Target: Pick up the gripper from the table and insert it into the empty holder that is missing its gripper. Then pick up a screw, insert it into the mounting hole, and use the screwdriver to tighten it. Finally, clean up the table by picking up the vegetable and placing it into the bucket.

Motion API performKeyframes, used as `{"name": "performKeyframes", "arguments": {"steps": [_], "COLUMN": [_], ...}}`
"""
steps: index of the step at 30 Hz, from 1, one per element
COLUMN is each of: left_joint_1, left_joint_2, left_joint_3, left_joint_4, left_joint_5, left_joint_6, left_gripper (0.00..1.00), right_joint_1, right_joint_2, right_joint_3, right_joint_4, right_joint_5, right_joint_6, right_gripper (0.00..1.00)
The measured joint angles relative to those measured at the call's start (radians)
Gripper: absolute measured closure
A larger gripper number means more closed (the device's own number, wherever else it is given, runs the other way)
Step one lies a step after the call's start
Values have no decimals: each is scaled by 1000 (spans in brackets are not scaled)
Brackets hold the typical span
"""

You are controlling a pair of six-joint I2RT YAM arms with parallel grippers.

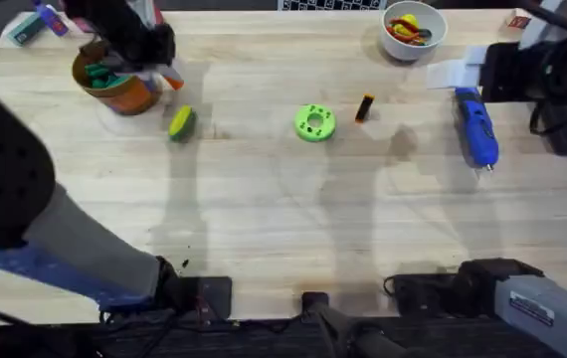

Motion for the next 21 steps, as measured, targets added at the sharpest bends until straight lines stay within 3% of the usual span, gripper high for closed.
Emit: {"name": "performKeyframes", "arguments": {"steps": [10, 16, 21], "left_joint_1": [0, 0, 0], "left_joint_2": [-74, -74, -75], "left_joint_3": [11, 11, 11], "left_joint_4": [-3, -4, -6], "left_joint_5": [0, 0, 1], "left_joint_6": [4, -4, -3], "left_gripper": [968, 62, 15], "right_joint_1": [0, 0, 0], "right_joint_2": [0, 0, 0], "right_joint_3": [0, 0, 0], "right_joint_4": [0, 0, 0], "right_joint_5": [0, 0, 0], "right_joint_6": [0, 0, 0], "right_gripper": [8, 8, 7]}}
